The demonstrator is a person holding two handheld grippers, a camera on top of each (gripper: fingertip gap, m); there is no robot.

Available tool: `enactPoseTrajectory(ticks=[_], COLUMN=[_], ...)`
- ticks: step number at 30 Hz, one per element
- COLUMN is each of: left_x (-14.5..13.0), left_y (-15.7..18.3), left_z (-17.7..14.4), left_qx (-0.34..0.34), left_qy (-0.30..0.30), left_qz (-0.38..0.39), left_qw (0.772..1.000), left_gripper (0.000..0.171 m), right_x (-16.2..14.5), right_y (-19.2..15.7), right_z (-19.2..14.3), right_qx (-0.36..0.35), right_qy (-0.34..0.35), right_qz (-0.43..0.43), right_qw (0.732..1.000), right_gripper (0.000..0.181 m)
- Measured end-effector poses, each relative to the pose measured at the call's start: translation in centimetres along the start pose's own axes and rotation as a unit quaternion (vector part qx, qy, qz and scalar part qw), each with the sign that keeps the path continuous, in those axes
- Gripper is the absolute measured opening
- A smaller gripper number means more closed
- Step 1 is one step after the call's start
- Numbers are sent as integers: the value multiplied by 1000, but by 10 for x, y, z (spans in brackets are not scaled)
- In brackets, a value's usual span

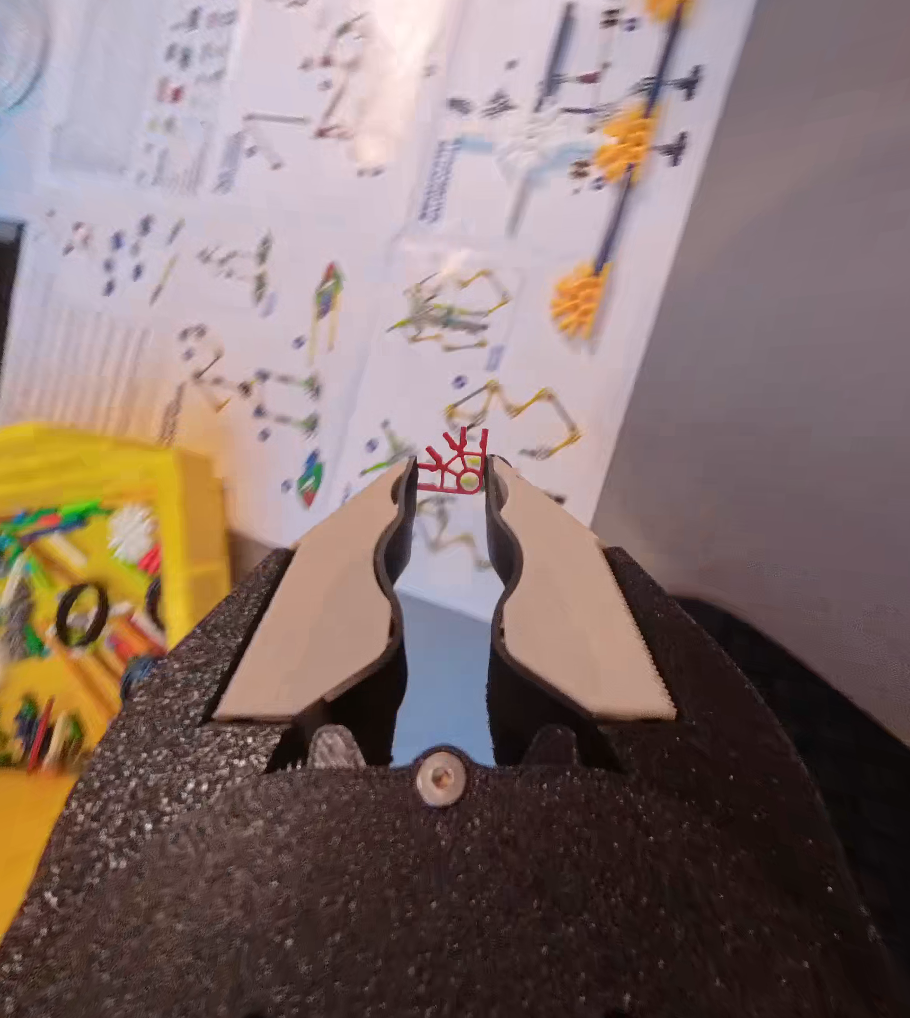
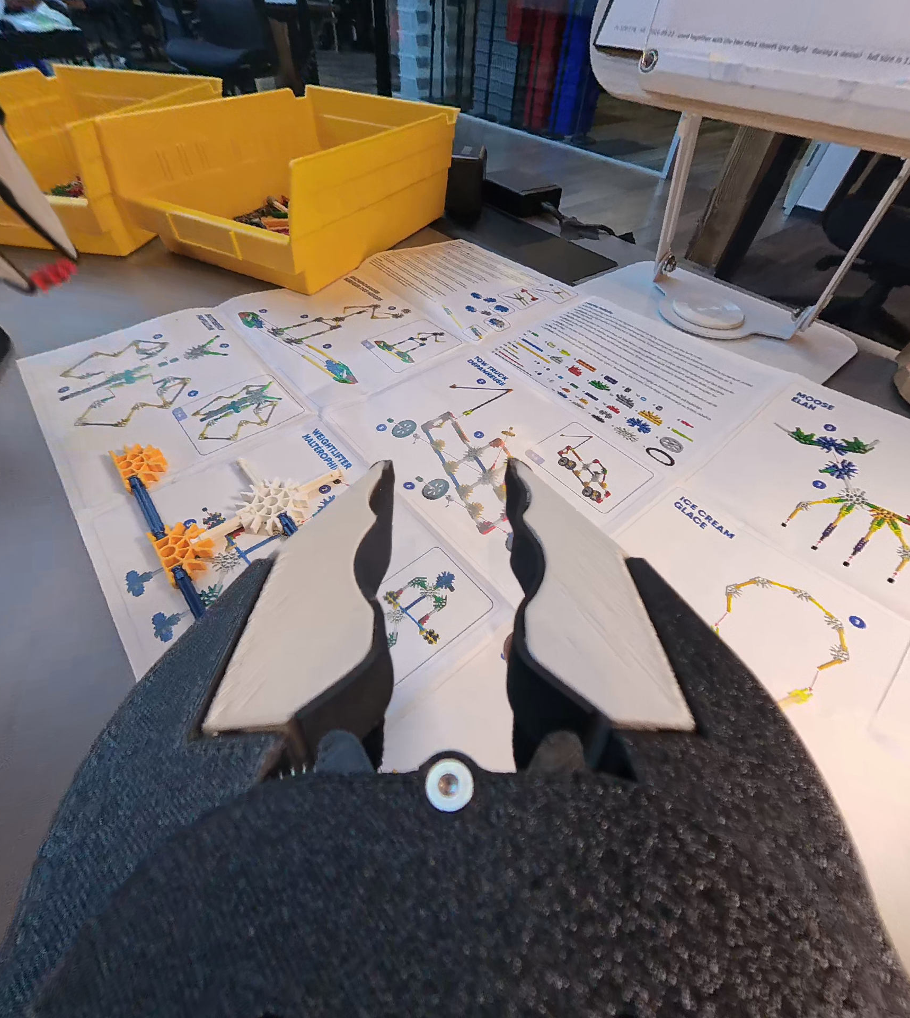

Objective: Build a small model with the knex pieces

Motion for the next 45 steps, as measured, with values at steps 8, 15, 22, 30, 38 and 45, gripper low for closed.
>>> enactPoseTrajectory(ticks=[8,15,22,30,38,45], left_x=[26,13,-1,-45,-126,-134], left_y=[24,4,-17,-142,-228,-258], left_z=[79,76,68,-40,-13,32], left_qx=[-80,-56,-22,198,108,30], left_qy=[2,-28,-20,30,-181,-218], left_qz=[83,78,36,-152,-238,-250], left_qw=[993,995,999,968,948,943], left_gripper=[22,22,30,25,23,26], right_x=[-1,-3,-4,-2,-4,-7], right_y=[4,3,3,1,3,5], right_z=[-3,-1,1,0,0,2], right_qx=[-6,-4,-2,1,-3,-3], right_qy=[9,1,-4,1,-1,-1], right_qz=[1,-4,-4,-5,-1,5], right_qw=[1000,1000,1000,1000,1000,1000], right_gripper=[42,42,42,42,42,42])
Point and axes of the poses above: each gripper's, where its closed fingertips meet, z out along the fingers, x out of its top, y = z × x across the jaws, the point moved 10 cm from there along -z, back along the fingers, and after that the axes turned 7 degrees about z, right-handed, at the moved point
